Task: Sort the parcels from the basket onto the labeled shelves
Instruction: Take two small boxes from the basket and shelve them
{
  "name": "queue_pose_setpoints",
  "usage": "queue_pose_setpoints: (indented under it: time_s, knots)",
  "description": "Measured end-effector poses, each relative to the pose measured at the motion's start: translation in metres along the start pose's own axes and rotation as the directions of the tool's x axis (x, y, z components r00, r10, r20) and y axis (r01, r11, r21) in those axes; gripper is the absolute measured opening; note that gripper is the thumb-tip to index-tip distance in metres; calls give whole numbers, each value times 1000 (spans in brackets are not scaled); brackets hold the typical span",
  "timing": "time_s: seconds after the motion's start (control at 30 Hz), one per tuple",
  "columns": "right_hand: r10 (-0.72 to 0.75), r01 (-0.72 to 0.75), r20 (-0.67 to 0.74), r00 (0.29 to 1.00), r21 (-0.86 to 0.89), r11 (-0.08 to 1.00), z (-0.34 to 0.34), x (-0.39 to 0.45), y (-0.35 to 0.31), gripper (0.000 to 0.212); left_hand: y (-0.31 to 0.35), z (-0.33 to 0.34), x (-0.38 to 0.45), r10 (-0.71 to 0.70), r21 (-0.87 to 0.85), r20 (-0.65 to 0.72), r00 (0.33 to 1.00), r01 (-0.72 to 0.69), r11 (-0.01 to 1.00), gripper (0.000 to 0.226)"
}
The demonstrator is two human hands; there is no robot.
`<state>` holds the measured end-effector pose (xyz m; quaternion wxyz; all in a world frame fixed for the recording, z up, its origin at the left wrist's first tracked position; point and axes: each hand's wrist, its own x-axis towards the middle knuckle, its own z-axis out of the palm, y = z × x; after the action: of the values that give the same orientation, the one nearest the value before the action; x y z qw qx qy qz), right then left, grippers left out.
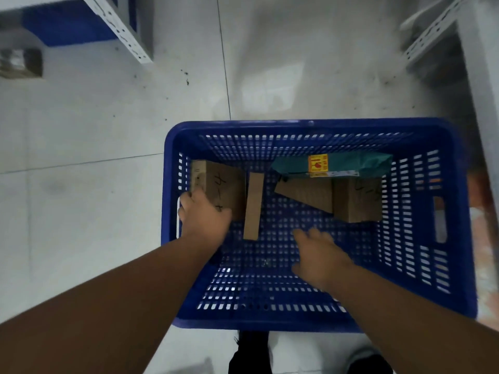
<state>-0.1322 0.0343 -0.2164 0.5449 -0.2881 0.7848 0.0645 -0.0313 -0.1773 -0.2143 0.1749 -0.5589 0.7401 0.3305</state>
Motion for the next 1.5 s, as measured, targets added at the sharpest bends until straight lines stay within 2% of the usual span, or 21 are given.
queue_pose_setpoints:
  time_s: [0.2,0.37,0.57,0.67,0.73,0.8,0.93,1.03,1.13,1.23,1.37,1.5]
  knots:
    - [-89,89,-1,996,18,996,3,62,-48,79,-21,16,21,-7,-60,-23,1000,6,998,92]
    - [-24,29,94,995,-57,998,14,106,-58,89,-30,34,25,-46,12,26,999,45,999,95]
    - [-12,38,232,973,-110,993,26,140,-74,104,-35,49,27,-6,24,-50,999,7,1000,86]
    - [-23,57,232,973,-140,988,41,154,-67,105,-34,56,30,-75,-97,-14,997,74,993,75]
    - [-14,37,170,985,-134,990,50,157,-57,99,-31,59,32,-109,-198,33,994,113,974,78]
    - [-52,55,82,995,-39,998,56,149,-45,85,-26,59,34,-127,-193,57,990,136,972,82]
    - [-142,151,-120,983,75,986,61,119,-22,63,-16,49,31,-143,-190,50,988,150,970,59]
    - [-65,113,-250,966,181,977,44,84,-3,41,-9,33,21,-121,-193,61,991,131,972,61]
    - [-21,93,-301,954,228,969,21,40,21,20,2,5,0,-73,-207,58,996,84,975,64]
    - [2,68,-258,966,261,963,-17,-9,50,33,17,-32,-24,-39,-216,52,998,49,975,59]
    - [42,38,-192,981,395,918,-85,-87,67,74,40,-83,-66,0,-191,66,998,13,982,54]
    - [56,64,-282,958,400,914,-147,-170,61,93,67,-135,-108,52,-192,72,996,-38,981,52]
